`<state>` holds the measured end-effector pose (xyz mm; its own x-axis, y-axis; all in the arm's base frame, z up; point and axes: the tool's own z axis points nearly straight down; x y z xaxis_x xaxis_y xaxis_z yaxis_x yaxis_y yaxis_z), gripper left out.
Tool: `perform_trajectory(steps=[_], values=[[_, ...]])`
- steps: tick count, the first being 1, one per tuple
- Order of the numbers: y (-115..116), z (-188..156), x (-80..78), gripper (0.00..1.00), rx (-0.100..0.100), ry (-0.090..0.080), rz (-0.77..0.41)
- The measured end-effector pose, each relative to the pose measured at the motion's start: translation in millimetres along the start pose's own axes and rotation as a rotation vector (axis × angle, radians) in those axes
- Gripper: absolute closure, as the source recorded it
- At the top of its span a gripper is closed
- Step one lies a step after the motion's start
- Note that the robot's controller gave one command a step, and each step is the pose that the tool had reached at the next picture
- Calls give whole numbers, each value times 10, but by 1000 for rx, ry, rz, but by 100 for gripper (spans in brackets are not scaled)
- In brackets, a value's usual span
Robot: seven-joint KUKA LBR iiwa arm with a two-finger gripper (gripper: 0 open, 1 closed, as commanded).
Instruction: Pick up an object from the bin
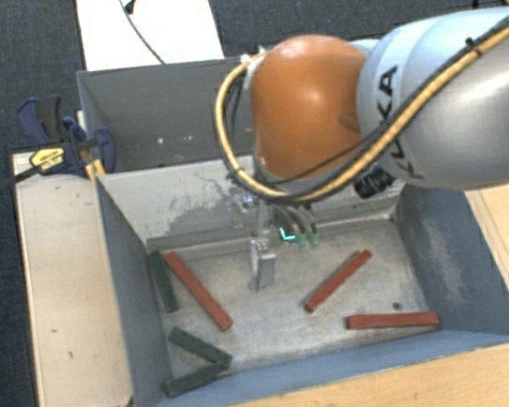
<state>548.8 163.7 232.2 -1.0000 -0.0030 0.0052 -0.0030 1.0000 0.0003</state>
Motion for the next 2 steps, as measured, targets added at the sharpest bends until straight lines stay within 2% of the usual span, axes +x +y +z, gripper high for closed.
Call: perform_trajectory(steps=[1, 2], values=[[566, 1201, 207, 0, 0, 1, -145], [-34, 1621, -314, 0, 3, -9, -232]])
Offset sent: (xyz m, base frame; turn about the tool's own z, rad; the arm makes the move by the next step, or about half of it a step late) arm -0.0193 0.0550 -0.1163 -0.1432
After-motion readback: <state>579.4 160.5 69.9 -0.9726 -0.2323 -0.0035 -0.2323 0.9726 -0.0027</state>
